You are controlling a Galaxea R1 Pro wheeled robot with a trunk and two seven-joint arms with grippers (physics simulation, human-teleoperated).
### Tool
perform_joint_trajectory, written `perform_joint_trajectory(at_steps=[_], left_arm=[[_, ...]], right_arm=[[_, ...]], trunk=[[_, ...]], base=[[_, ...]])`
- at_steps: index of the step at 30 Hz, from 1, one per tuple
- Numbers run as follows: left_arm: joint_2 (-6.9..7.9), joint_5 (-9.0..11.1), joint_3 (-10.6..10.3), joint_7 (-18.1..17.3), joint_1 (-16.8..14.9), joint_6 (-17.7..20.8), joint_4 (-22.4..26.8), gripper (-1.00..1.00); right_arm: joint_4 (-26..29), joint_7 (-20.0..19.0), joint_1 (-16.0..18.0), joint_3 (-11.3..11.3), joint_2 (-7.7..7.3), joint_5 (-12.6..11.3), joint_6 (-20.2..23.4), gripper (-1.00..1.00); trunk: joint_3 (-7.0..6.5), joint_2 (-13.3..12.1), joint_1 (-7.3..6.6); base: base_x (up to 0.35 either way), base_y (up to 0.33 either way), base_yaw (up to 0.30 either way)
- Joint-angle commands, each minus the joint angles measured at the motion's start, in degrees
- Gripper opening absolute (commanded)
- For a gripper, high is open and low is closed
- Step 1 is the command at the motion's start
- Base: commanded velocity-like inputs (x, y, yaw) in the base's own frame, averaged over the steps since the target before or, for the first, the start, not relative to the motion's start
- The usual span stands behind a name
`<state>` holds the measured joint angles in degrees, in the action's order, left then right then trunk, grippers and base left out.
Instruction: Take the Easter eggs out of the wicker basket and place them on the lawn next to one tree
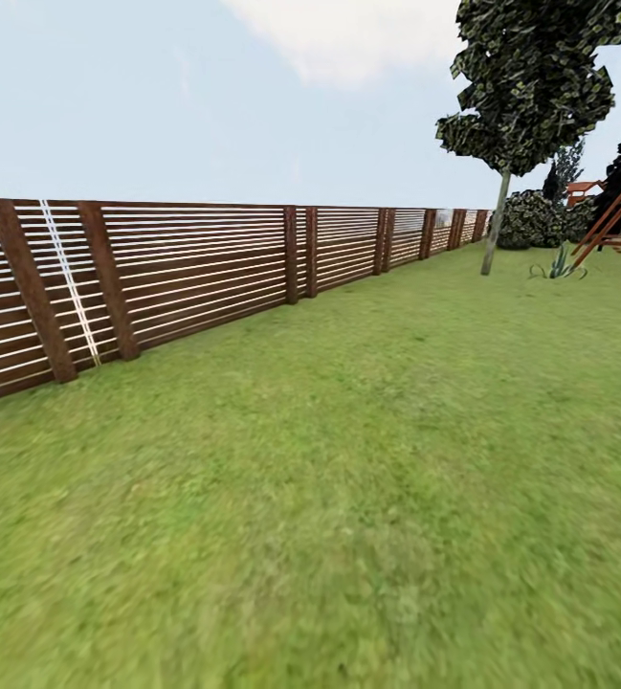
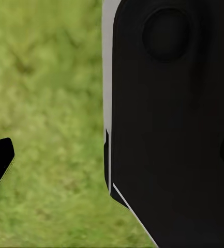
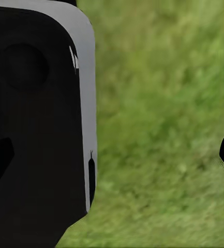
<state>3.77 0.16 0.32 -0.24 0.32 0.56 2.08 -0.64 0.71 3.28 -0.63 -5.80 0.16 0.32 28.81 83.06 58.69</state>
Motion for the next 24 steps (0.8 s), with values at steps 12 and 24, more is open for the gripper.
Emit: perform_joint_trajectory(at_steps=[12,24], left_arm=[[0.00,0.02,0.03,-0.02,0.03,0.06,0.12,1.00],[0.00,0.02,0.03,-0.02,0.03,0.06,0.12,1.00]], right_arm=[[-0.06,0.08,0.06,-0.07,0.00,-0.06,0.02,1.00],[-0.07,0.08,0.06,-0.06,0.00,-0.01,0.03,1.00]], trunk=[[0.04,0.02,0.03],[0.04,0.02,0.03]], base=[[0.335,0.000,0.000],[0.335,0.000,0.000]])
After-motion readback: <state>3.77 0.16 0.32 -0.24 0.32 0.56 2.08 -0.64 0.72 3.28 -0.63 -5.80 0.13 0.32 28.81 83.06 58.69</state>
